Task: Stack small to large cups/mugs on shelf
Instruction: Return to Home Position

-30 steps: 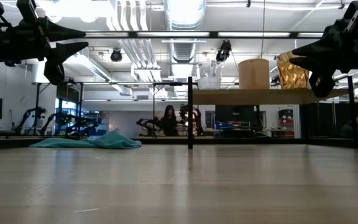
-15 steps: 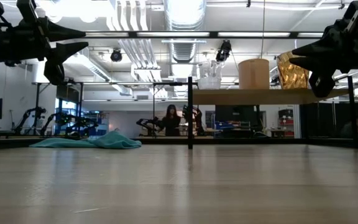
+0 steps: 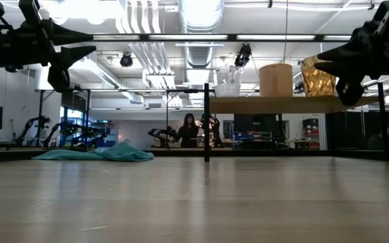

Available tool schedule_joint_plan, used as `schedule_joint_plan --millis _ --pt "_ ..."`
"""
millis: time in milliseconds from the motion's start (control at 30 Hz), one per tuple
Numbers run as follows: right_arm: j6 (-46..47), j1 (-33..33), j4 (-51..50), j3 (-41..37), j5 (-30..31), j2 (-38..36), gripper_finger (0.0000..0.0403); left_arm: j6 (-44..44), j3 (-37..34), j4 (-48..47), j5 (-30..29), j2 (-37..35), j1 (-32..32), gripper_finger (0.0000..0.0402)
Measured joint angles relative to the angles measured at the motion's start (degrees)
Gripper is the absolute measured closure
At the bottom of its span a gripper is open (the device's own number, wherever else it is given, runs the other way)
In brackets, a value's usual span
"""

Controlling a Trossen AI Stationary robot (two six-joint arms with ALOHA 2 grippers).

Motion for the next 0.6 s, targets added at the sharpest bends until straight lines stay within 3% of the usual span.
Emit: schedule_joint_plan --millis 600 --pt "0.00 0.00 -0.02 0.00 0.00 0.00 0.0326 0.00 0.01 0.00 0.42 0.00 -0.01 0.0306"
